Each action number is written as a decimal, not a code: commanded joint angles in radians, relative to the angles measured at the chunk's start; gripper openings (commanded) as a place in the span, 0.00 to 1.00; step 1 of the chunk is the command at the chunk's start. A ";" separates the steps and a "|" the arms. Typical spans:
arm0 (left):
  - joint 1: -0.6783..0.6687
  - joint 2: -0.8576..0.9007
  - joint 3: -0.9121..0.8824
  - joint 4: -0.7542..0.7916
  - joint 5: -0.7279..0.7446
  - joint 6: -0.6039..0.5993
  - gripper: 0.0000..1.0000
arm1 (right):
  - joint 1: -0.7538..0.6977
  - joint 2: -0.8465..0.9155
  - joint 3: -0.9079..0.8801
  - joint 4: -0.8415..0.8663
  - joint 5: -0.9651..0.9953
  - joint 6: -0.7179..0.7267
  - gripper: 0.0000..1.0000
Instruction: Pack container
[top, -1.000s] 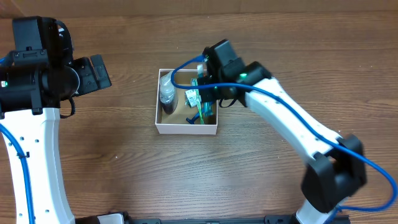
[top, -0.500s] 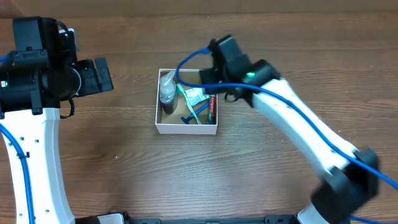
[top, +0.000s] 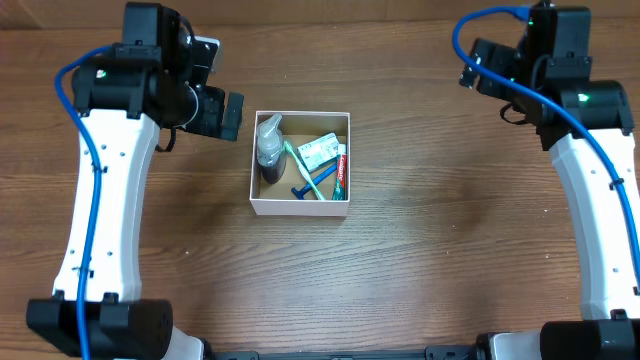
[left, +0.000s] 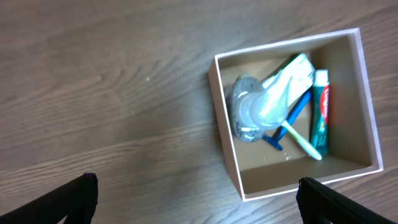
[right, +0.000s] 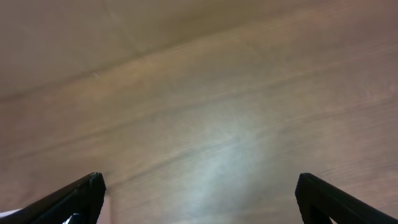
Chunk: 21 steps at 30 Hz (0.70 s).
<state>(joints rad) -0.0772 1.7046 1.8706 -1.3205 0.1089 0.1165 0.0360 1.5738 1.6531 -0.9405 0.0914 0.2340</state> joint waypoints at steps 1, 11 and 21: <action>0.001 -0.007 0.002 -0.015 0.050 0.036 1.00 | -0.015 -0.023 0.003 -0.055 -0.030 -0.021 1.00; 0.001 -0.438 -0.153 -0.008 -0.039 -0.075 1.00 | -0.014 -0.366 -0.314 -0.004 -0.083 0.002 1.00; 0.001 -1.258 -0.779 0.216 -0.063 -0.132 1.00 | 0.013 -0.957 -0.816 0.040 -0.098 0.080 1.00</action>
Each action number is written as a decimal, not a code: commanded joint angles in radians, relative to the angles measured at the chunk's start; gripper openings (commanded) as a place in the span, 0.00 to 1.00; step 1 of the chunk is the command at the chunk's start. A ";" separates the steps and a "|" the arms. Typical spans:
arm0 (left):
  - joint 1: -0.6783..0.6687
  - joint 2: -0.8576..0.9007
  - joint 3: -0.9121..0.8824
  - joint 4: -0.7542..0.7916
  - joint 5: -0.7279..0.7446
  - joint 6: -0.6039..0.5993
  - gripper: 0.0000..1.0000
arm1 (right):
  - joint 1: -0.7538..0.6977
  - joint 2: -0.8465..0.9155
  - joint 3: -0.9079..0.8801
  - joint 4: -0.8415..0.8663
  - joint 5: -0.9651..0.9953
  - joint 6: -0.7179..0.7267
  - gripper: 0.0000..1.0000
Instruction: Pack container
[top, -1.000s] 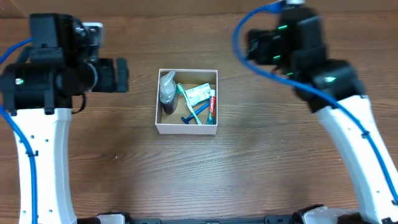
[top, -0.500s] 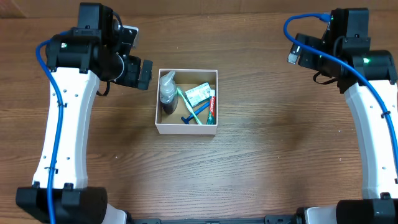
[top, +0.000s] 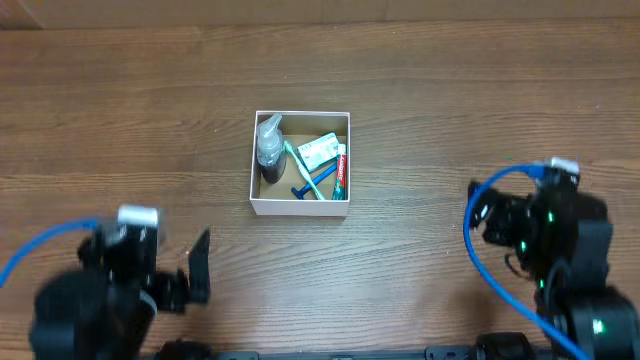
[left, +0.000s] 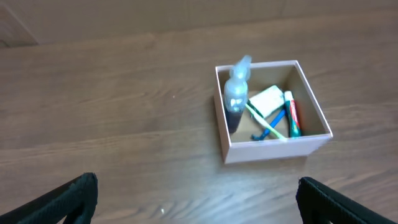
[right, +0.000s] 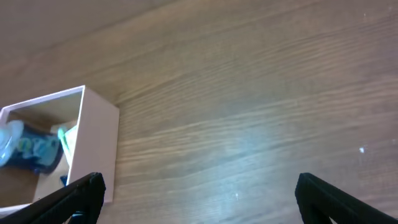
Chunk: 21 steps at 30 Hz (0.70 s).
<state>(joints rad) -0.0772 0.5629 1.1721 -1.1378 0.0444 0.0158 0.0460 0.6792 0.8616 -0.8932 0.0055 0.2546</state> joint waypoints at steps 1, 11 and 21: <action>0.001 -0.146 -0.090 0.018 0.000 -0.031 1.00 | 0.003 -0.068 -0.024 -0.022 -0.028 0.077 1.00; 0.001 -0.175 -0.091 -0.185 0.000 -0.031 1.00 | 0.003 -0.060 -0.024 -0.037 -0.031 0.083 1.00; 0.001 -0.175 -0.091 -0.185 0.000 -0.031 1.00 | -0.004 -0.212 -0.117 0.039 -0.008 -0.060 1.00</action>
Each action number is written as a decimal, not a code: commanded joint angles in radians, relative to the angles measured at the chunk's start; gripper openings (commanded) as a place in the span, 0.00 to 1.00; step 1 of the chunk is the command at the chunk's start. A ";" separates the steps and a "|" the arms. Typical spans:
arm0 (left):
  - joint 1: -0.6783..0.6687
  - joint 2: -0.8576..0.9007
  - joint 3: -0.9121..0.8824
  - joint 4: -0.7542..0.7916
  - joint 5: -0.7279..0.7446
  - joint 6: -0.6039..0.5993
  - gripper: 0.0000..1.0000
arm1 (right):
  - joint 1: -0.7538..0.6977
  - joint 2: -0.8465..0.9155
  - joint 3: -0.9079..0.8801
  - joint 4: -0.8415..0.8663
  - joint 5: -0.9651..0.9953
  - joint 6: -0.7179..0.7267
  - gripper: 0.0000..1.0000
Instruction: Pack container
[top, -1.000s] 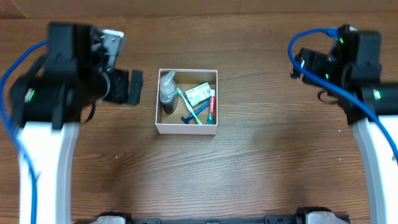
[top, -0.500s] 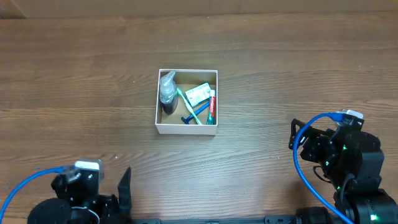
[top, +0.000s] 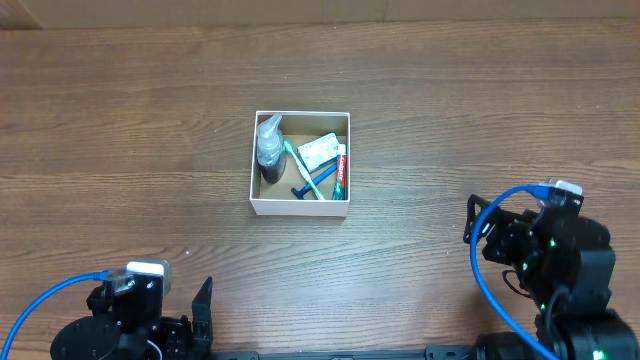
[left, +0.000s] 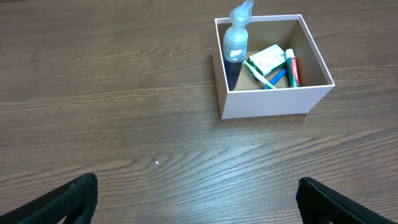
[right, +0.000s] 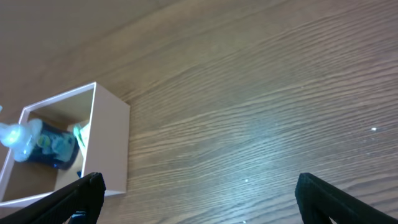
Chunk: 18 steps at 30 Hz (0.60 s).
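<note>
A white open box (top: 299, 207) stands mid-table, also seen in the left wrist view (left: 267, 104) and the right wrist view (right: 111, 149). Inside it are a clear spray bottle (top: 268, 143), a green toothbrush (top: 306, 169), a toothpaste tube (top: 340, 172), a white packet (top: 320, 149) and a blue razor (top: 303, 190). My left gripper (left: 196, 184) is open over bare wood, well in front of the box and to its left. My right gripper (right: 199, 182) is open too, with nothing between its fingers, to the right of the box and nearer me.
Wooden tabletop (top: 450, 120) all round the box. The left arm (top: 130, 318) is folded back at the near left edge, the right arm (top: 555, 262) at the near right edge, each with a blue cable.
The left arm has drawn further back toward the near edge, so the box sits farther off in its wrist view. The right arm has barely shifted. Both grippers stay open.
At first both arms reached to the far side, the left gripper open just left of the packed box, the right over bare wood at the far right. Then both were back near the front edge. Now the left sits lower still; the box's contents are unchanged.
</note>
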<state>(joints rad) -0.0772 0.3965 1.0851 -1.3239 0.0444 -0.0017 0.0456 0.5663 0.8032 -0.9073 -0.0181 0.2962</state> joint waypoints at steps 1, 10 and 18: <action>0.001 -0.009 -0.004 0.002 0.000 -0.013 1.00 | -0.004 -0.151 -0.100 0.093 0.016 -0.131 1.00; 0.001 -0.009 -0.004 0.002 0.000 -0.013 1.00 | -0.001 -0.561 -0.539 0.522 0.016 -0.175 1.00; 0.001 -0.009 -0.004 0.002 0.000 -0.013 1.00 | -0.001 -0.563 -0.794 0.830 0.006 -0.346 1.00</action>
